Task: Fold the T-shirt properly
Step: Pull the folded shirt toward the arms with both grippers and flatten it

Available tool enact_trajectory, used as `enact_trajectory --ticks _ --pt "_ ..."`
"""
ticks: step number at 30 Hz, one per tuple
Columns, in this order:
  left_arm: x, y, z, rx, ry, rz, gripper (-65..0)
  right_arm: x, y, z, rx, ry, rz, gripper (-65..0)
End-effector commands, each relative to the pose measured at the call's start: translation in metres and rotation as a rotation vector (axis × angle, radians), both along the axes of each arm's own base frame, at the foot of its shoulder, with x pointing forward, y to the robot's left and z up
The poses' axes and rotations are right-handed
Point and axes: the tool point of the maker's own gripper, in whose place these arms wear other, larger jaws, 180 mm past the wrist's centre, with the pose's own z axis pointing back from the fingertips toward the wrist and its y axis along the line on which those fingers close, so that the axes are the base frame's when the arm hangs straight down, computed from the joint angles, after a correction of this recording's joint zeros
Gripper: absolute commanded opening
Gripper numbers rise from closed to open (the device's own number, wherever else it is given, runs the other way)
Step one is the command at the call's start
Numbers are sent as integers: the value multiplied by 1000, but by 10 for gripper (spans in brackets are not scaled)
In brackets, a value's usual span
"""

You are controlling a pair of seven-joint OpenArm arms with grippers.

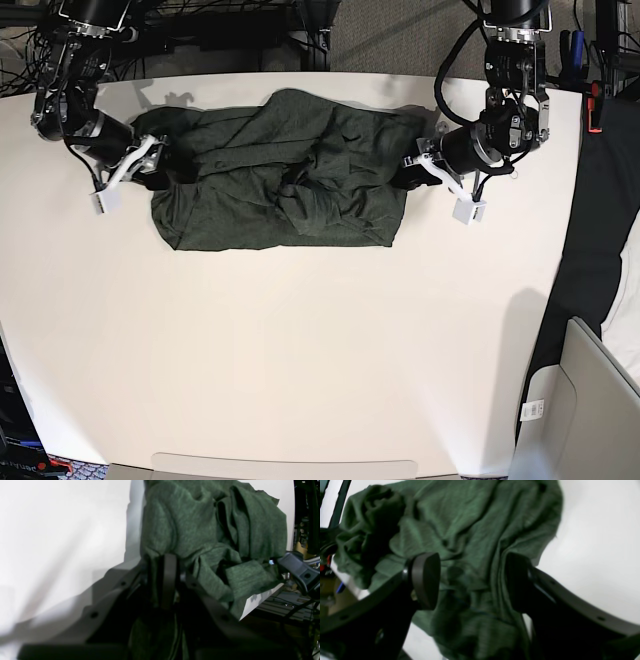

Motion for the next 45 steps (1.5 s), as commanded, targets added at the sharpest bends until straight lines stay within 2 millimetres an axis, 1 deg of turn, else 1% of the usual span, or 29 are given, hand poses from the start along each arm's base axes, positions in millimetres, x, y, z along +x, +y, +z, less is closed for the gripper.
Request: enact_trajectory --ticks 1,5,10,14,17,18,19,20,24,25,28,34,36,38,41,44,45 --pt "9 -1 12 -15 -42 -1 -646 -9 1 -9 -40 55 34 -231" --pt "9 -1 12 -15 -42 -1 -646 -10 13 -10 -11 55 35 -232" --pt "9 -1 12 -15 -42 -1 -646 -10 34 -11 16 57 74 -233" --pt "8 -1 11 -15 -39 -1 -646 -5 53 -8 46 44 99 -234" --pt "6 -1 10 -15 -36 -1 -646 -1 60 -5 60 34 104 -235" --pt "6 -1 10 -15 -36 -1 -646 0 60 -5 60 31 104 -246" --pt "6 -1 10 -15 -36 -1 -646 0 60 -4 61 30 104 -271" --pt "6 -1 10 -15 -36 -1 -646 1 60 -4 63 28 103 -322" --pt "6 -1 9 -15 -34 -1 -646 6 57 0 61 15 95 -625" --pt "6 -1 10 -15 -36 -1 -646 6 57 0 60 13 95 -650" --pt "6 -1 11 -15 -39 -2 -646 9 49 4 70 -2 69 -641" --pt "6 -2 11 -16 -38 -4 -646 15 11 23 135 -62 -51 -646" --pt "-1 -3 7 -15 -15 -18 -646 17 4 29 146 -81 -65 -646" --pt "-5 -5 9 -12 -5 -40 -647 19 -6 36 155 -101 -87 -646" --pt "-6 -7 11 -11 -8 -51 -647 22 -11 42 173 -122 -106 -646" --pt "-4 -7 13 -11 -13 -51 -646 23 -5 42 186 -123 -103 -646" --pt "-4 -7 13 -11 -14 -51 -646 24 0 42 200 -125 -104 -646"
